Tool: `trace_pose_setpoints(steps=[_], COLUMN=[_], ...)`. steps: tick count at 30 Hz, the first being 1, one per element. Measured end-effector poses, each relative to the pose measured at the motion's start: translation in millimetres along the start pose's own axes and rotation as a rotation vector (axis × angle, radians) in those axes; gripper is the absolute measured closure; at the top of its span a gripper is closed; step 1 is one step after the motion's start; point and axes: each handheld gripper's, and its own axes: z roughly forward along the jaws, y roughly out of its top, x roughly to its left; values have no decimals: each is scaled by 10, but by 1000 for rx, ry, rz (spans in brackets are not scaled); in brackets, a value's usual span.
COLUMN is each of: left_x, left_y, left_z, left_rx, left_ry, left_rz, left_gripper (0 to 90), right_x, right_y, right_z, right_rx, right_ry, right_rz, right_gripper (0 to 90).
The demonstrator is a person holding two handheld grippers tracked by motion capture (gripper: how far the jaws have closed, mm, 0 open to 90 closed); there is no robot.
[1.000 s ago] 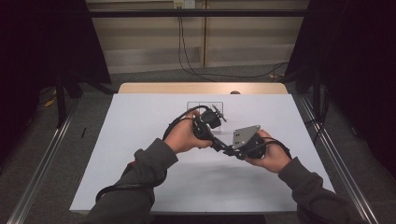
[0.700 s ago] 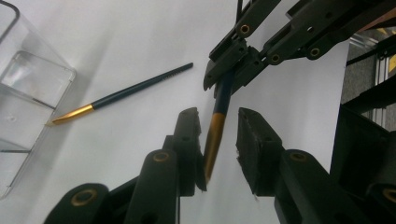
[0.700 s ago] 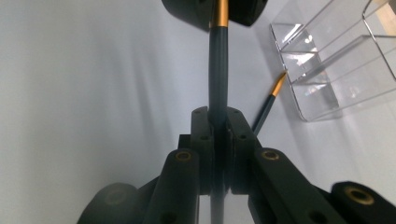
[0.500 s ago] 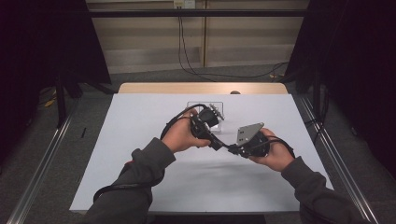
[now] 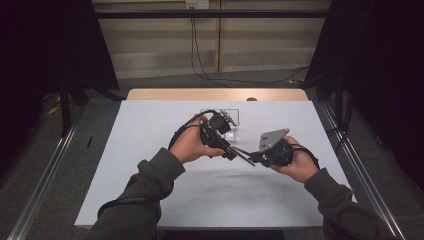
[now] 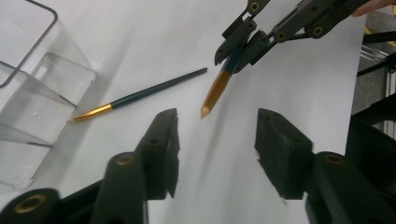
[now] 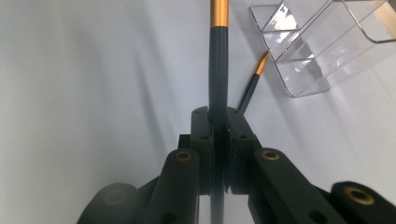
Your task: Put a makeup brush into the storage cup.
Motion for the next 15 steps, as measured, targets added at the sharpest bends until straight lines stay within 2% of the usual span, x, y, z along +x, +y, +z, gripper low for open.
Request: trace_pose_setpoints(steps=[3, 4, 8, 10, 11, 15], left_x=[20, 14, 30, 30, 39, 40], left_y=[-14, -23, -36, -45, -47, -69], left_z=[-12, -9, -17, -17, -16, -2], left_rx=[0, -15, -26, -27, -24, -30], left_ry=[7, 12, 28, 34, 36, 55], left_rz=[9, -8, 3, 2, 16, 16], left_gripper=[414, 396, 322, 313, 306, 251], right_x=[-9, -13, -24, -28, -30, -34], right_y=[-17, -22, -44, -51, -53, -54], right_z=[-9, -8, -8, -16, -18, -25], right_rx=[-10, -11, -22, -32, -33, -41], right_ry=[-2, 0, 2, 2, 2, 4], right_rz=[26, 30, 49, 67, 72, 77], right_gripper=[845, 845, 845, 845, 845, 845])
